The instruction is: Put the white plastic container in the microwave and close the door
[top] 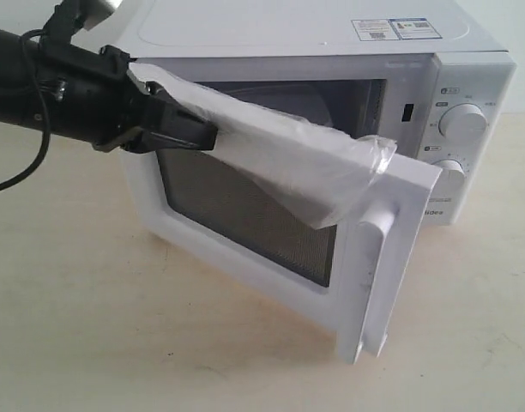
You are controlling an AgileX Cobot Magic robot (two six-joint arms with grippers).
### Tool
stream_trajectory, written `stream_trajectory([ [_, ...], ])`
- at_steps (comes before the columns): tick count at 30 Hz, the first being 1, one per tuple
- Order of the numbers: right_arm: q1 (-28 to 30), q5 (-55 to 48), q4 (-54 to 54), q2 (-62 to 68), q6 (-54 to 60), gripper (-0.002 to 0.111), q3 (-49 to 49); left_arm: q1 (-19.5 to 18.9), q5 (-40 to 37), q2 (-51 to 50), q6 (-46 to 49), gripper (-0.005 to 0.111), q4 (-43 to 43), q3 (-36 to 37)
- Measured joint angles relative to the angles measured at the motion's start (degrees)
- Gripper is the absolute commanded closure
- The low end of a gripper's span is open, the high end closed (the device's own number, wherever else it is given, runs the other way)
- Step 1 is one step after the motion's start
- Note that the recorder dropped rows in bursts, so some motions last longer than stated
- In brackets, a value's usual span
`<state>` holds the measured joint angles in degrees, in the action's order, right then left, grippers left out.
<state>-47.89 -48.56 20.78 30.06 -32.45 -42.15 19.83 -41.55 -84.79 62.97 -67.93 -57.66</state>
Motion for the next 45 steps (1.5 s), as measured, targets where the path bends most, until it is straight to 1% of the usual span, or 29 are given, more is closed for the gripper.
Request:
stream_trajectory([
  [3,0.0,0.11,0.0,0.0,-0.42,0.108,0.0,0.1,2.49,-1.87,2.62,0.102,-3.19,-1.3],
  [7,0.0,0.21,0.0,0.0,-1.17,0.108,0.0,0.1,4.75,-4.33,3.23,0.102,-4.51,-4.54],
  [9,0.0,0.21,0.0,0.0,-1.32,0.108,0.0,0.1,4.62,-4.8,3.23,0.102,-4.7,-6.22],
  [12,0.0,0.32,0.41,0.0,-2.29,0.108,0.0,0.1,1.89,-4.9,3.23,0.102,-5.06,-8.2],
  [16,0.0,1.39,2.56,0.0,-4.77,0.108,0.0,0.1,0.49,-4.56,3.23,0.102,-3.9,-8.92],
  [21,0.0,5.35,4.26,2.15,-8.01,0.108,0.0,0.1,1.33,-4.37,3.23,0.102,-3.41,-8.92],
  [27,0.0,16.4,6.48,9.74,-14.52,0.108,4.24,0.1,3.0,-5.05,3.23,0.102,-3.27,-8.92],
  [31,0.0,23.72,12.36,14.72,-22.78,0.108,6.14,0.1,3.02,-6.98,3.23,0.102,-3.27,-8.92],
  [34,0.0,26.17,17.94,17.99,-28.56,0.108,6.27,0.1,3.43,-7.99,3.7,0.102,-3.27,-9.03],
  [45,0.0,26.3,45.87,23.06,-55.17,0.108,6.27,0.1,4.53,-8.31,4.54,0.102,-3.27,-9.09],
])
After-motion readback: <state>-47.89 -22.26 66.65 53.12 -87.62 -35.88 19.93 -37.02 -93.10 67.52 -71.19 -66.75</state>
